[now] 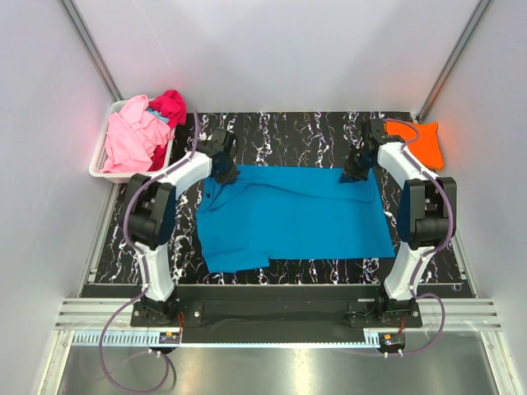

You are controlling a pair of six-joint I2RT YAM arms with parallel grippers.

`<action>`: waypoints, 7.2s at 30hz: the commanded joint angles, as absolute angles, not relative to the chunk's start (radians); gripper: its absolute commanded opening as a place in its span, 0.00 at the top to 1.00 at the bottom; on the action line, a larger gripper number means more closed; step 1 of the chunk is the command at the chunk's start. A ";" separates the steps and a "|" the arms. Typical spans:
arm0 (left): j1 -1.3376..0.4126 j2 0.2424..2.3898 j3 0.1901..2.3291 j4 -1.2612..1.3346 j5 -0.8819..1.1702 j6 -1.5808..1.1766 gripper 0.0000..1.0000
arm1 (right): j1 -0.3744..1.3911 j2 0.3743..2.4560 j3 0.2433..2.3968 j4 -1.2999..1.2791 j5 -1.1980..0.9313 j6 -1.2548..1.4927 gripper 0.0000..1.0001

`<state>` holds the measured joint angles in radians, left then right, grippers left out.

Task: Fold and stack the t-shirts
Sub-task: Fold the tshirt

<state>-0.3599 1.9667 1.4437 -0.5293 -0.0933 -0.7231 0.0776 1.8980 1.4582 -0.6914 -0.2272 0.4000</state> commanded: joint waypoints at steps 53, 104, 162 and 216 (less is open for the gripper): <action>-0.526 1.988 1.411 -0.426 0.110 -0.707 0.61 | 0.278 1.968 1.528 -0.653 -0.272 0.428 1.00; -0.265 2.336 2.020 -0.742 -0.224 -0.716 0.64 | 0.669 2.235 1.804 -0.606 -0.347 0.436 1.00; -0.173 2.037 1.715 -0.792 -0.443 -0.732 0.81 | 0.669 2.313 1.824 -0.635 -0.163 0.591 1.00; -0.150 2.109 1.654 -0.699 -0.285 -0.644 0.71 | 0.669 2.286 1.752 -0.672 -0.178 0.591 1.00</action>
<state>-0.1516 2.0647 1.6100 -0.6617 -0.2436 -0.6537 0.6655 2.2913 1.7863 -0.6147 -0.2211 0.5934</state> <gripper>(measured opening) 0.290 0.010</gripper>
